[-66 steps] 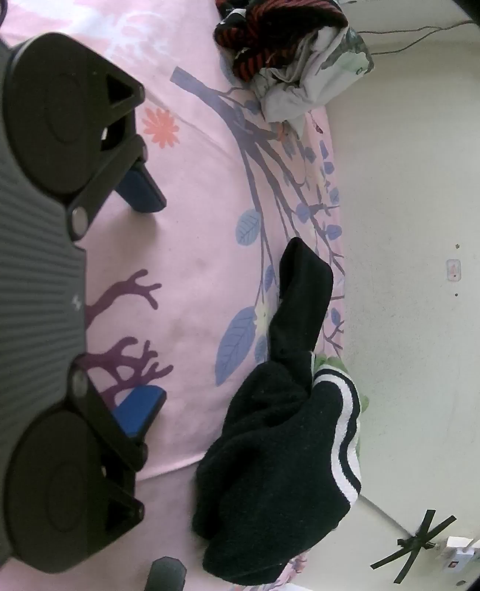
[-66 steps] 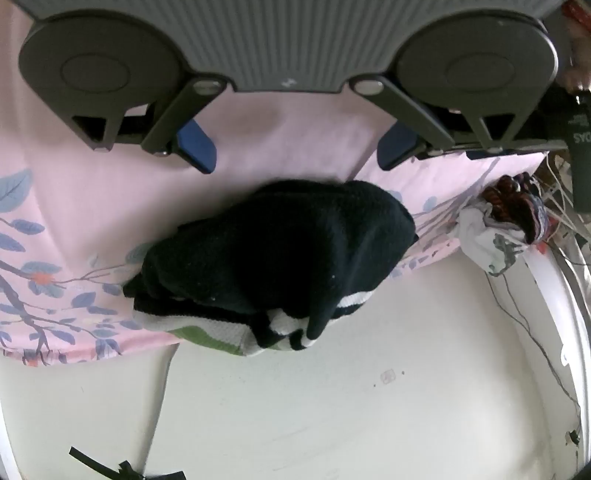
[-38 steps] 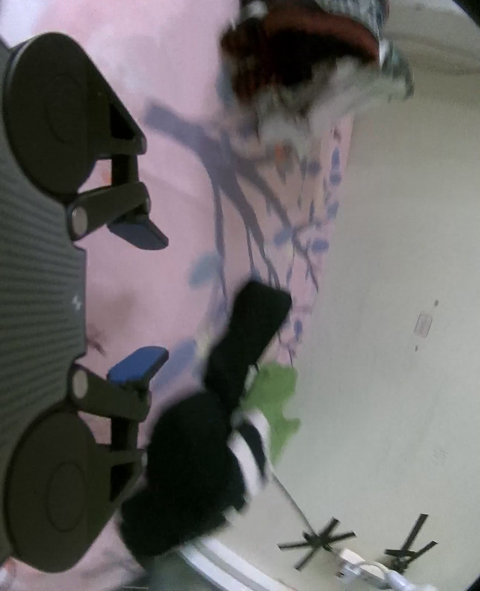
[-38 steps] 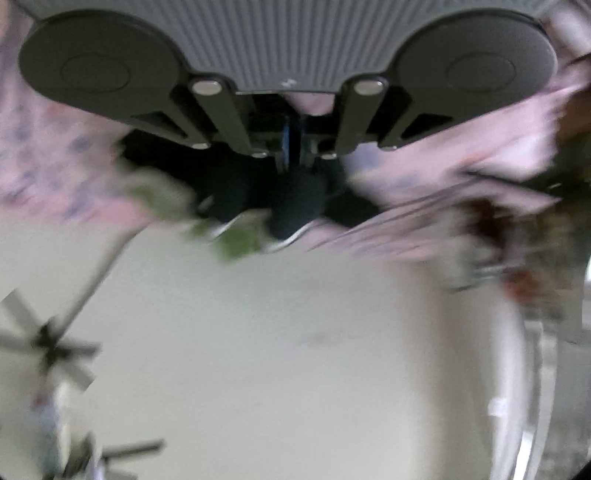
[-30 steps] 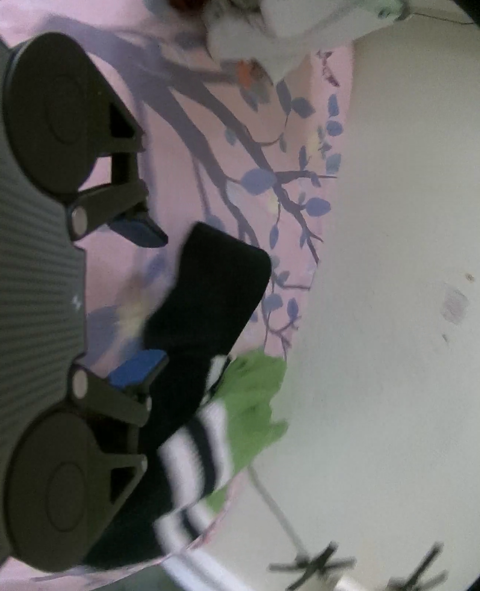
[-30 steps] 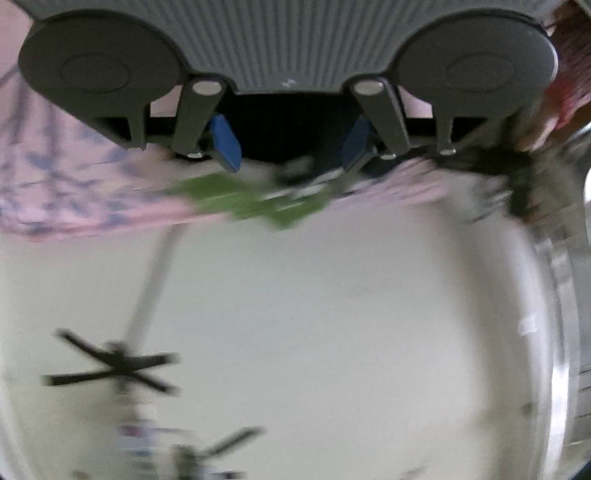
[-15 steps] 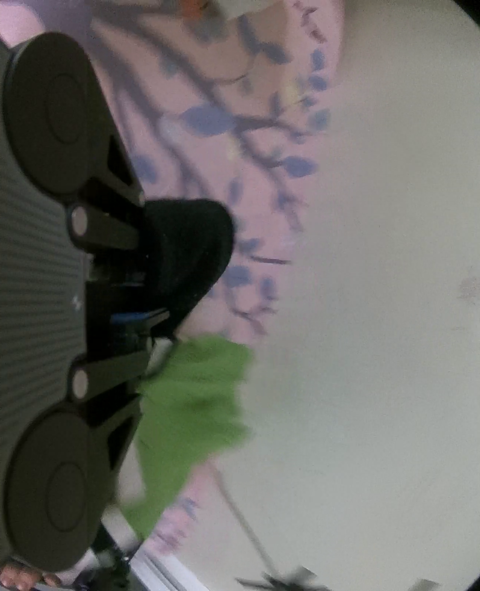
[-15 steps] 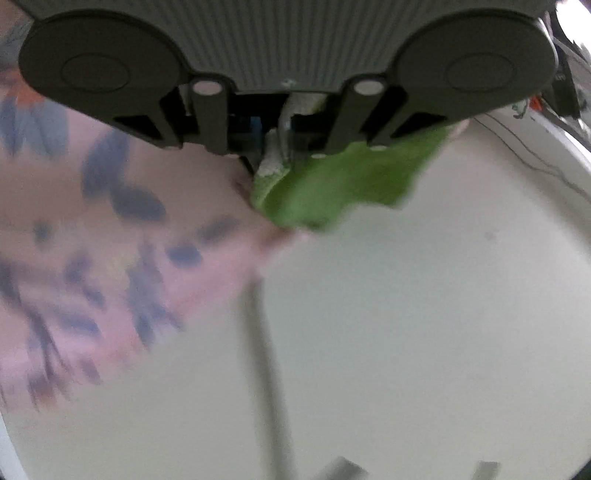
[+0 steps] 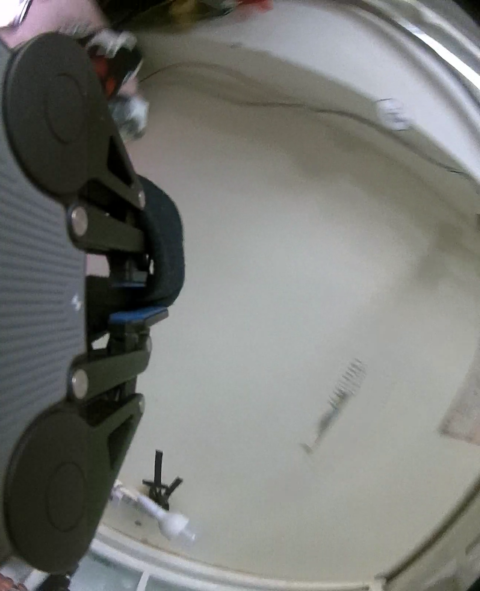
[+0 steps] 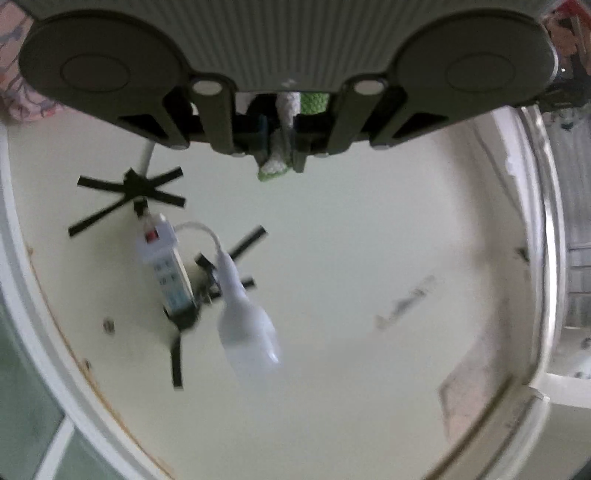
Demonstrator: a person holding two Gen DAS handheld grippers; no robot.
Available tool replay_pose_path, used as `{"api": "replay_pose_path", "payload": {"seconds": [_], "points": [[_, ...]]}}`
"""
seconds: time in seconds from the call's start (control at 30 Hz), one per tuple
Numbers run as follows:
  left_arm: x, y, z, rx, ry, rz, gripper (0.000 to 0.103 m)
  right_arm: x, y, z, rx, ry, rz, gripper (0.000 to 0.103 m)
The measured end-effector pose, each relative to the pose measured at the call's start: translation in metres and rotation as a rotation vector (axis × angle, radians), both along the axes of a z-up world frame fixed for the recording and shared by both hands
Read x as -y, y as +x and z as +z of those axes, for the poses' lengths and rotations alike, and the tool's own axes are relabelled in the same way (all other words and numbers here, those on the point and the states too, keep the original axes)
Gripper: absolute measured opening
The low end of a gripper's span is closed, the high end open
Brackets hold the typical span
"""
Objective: Fold small clothes
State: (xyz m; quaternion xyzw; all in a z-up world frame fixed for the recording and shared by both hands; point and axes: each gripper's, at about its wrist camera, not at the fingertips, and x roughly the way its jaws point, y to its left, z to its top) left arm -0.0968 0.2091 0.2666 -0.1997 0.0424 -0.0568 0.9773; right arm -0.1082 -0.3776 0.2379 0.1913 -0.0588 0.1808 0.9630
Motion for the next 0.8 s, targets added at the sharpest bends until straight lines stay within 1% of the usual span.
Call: {"api": "replay_pose_path", "payload": {"seconds": [0.07,0.13,0.17,0.2,0.23,0.27,0.3,0.33,0.37,0.4,0.43,0.47,0.5,0.53,0.57,0.6,0.63,0.67,0.7,0.73,0.8], "points": [[-0.001,-0.029,-0.007,-0.001,0.064,0.039,0.011,0.003,-0.020,-0.016,-0.022,-0.026,0.016,0.013],[0.001,-0.056,-0.030,-0.066,0.123,0.070,0.012,-0.001,-0.038,-0.047,-0.104,-0.066,0.011,0.013],[0.000,-0.064,-0.045,-0.119,0.137,0.078,0.014,-0.003,-0.042,-0.066,-0.162,-0.089,0.015,0.016],[0.001,-0.066,-0.065,-0.184,0.149,0.088,0.018,-0.005,-0.044,-0.087,-0.229,-0.109,0.030,0.019],[0.002,-0.063,-0.092,-0.278,0.172,0.099,0.019,-0.007,-0.045,-0.114,-0.311,-0.114,0.031,0.026],[0.002,-0.058,-0.115,-0.362,0.189,0.106,0.018,-0.006,-0.044,-0.137,-0.386,-0.107,0.017,0.039],[-0.001,-0.054,-0.142,-0.467,0.192,0.110,0.018,-0.005,-0.043,-0.155,-0.453,-0.102,-0.002,0.046],[-0.006,-0.051,-0.160,-0.538,0.175,0.109,0.018,-0.001,-0.040,-0.171,-0.514,-0.106,-0.046,0.050],[-0.012,-0.049,-0.178,-0.605,0.141,0.100,0.017,0.002,-0.040,-0.177,-0.542,-0.128,-0.104,0.050],[-0.017,-0.048,-0.187,-0.629,0.112,0.086,0.016,0.005,-0.042,-0.178,-0.545,-0.146,-0.157,0.051],[-0.024,-0.051,-0.187,-0.621,0.101,0.075,0.016,0.009,-0.044,-0.175,-0.527,-0.148,-0.195,0.055],[-0.024,-0.052,-0.182,-0.594,0.116,0.065,0.018,0.012,-0.046,-0.169,-0.498,-0.134,-0.199,0.058],[-0.018,-0.053,-0.173,-0.552,0.153,0.060,0.021,0.012,-0.045,-0.162,-0.473,-0.123,-0.184,0.059],[-0.008,-0.054,-0.163,-0.505,0.188,0.056,0.028,0.010,-0.044,-0.156,-0.444,-0.117,-0.160,0.062],[0.004,-0.056,-0.155,-0.451,0.227,0.045,0.033,0.005,-0.042,-0.152,-0.419,-0.127,-0.137,0.064],[0.017,-0.056,-0.146,-0.408,0.260,0.025,0.042,-0.005,-0.037,-0.150,-0.404,-0.156,-0.108,0.064],[0.028,-0.055,-0.141,-0.376,0.291,-0.008,0.047,-0.015,-0.034,-0.150,-0.403,-0.190,-0.082,0.065],[0.043,-0.054,-0.140,-0.358,0.318,-0.053,0.049,-0.028,-0.027,-0.154,-0.409,-0.230,-0.053,0.065],[0.056,-0.045,-0.140,-0.355,0.338,-0.102,0.051,-0.038,-0.022,-0.159,-0.420,-0.267,-0.023,0.066],[0.071,-0.033,-0.146,-0.363,0.364,-0.164,0.054,-0.050,-0.017,-0.166,-0.436,-0.307,0.006,0.066],[0.095,-0.010,-0.169,-0.385,0.410,-0.253,0.058,-0.068,-0.009,-0.180,-0.467,-0.393,0.046,0.067]]}}
